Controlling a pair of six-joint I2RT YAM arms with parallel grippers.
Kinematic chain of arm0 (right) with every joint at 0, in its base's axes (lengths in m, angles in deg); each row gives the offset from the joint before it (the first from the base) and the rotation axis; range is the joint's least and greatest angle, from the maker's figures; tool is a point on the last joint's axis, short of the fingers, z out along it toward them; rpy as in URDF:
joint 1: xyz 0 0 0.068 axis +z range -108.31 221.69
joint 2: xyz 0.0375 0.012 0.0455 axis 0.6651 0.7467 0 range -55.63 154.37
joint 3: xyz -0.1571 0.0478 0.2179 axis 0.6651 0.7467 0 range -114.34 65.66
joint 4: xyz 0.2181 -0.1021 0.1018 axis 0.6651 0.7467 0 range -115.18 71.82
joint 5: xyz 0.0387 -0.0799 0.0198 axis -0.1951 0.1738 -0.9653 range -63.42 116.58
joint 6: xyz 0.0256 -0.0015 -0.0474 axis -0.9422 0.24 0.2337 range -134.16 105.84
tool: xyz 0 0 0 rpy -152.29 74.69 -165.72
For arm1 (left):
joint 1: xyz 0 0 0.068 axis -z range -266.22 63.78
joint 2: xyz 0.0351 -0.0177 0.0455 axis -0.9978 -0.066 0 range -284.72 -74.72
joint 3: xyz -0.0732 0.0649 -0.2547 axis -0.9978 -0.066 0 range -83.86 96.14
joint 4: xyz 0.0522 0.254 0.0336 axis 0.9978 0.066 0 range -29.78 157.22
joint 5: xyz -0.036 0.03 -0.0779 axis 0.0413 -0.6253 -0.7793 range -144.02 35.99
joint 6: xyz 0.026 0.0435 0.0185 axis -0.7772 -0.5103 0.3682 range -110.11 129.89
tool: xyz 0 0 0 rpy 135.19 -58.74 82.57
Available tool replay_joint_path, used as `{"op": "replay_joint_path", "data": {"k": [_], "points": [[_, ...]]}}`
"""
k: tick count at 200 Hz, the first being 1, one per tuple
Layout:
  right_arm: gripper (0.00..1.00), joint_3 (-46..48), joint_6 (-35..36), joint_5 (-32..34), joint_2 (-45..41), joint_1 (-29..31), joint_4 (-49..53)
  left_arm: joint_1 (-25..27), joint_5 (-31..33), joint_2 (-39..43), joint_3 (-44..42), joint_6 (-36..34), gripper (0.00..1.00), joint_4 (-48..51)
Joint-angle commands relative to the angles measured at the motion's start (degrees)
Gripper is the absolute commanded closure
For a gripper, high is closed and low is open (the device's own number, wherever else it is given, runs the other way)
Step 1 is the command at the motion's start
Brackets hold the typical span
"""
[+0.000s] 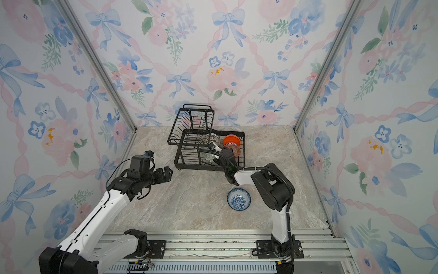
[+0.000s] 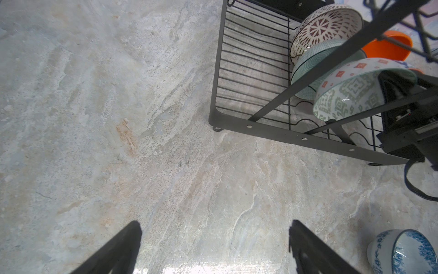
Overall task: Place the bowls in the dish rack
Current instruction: 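Lower the green-patterned bowl into the rack slot beside the green bowl with the right gripper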
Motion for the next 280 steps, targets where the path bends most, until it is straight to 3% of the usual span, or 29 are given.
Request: {"op": "replay_joint_path", "data": {"k": [1, 132, 200, 280], "points": [[1.0, -3.1, 1.9, 0.1, 1.6, 1.2, -6.8, -0.4, -1.0, 0.3, 1.2, 0.0, 0.02, 0.2], [1.0, -4.0, 8.4, 0.8, 6.5, 2.4, -12.4, -0.5, -0.4, 1.4, 1.0, 0.3, 0.02, 0.8], [1.0, -0.8, 7.8, -4.0, 0.5, 2.4, -3.6, -0.5, -0.7, 2.2, 0.6, 0.5, 0.02, 0.8], [1.0, -1.8, 6.9, -2.5, -3.2, 2.8, 7.7, -0.5, -1.1, 5.2, -1.1, 1.3, 0.02, 0.8]]}}
